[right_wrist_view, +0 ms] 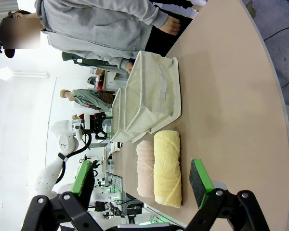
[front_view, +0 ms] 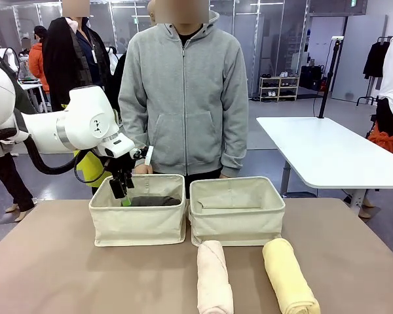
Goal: Divide the towels into two baskets.
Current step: Pick up one hotel-folded towel from the bottom of the table and place it in the Fabric basket indicated by the person.
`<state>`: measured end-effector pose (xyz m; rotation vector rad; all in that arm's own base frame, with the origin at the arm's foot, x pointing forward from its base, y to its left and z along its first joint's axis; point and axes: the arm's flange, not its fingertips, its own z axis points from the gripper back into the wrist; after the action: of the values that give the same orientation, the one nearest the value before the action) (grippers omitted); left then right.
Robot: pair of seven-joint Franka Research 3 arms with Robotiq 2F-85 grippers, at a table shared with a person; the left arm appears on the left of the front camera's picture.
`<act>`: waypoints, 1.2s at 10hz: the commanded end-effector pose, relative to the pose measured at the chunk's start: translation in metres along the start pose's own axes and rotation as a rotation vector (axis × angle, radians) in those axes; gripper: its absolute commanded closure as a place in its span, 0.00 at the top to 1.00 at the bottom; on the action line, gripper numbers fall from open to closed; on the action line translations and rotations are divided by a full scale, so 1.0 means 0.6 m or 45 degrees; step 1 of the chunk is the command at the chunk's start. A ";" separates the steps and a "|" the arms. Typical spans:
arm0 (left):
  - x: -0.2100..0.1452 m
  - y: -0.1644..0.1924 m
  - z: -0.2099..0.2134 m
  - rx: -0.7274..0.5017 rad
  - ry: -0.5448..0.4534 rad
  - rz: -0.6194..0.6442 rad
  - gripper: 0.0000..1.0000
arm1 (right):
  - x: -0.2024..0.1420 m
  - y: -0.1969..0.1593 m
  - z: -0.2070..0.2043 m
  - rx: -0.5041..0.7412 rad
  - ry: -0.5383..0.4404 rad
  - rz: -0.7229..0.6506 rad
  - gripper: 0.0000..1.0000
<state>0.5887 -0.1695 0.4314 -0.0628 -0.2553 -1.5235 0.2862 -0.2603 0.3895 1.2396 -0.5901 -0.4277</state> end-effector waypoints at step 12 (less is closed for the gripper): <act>-0.076 -0.064 0.104 -0.171 -0.343 0.382 1.00 | -0.001 0.004 0.002 0.013 -0.009 0.006 1.00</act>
<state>0.5705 -0.1380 0.4743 -0.2866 -0.2965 -1.3205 0.2860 -0.2605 0.3895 1.2396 -0.5906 -0.4281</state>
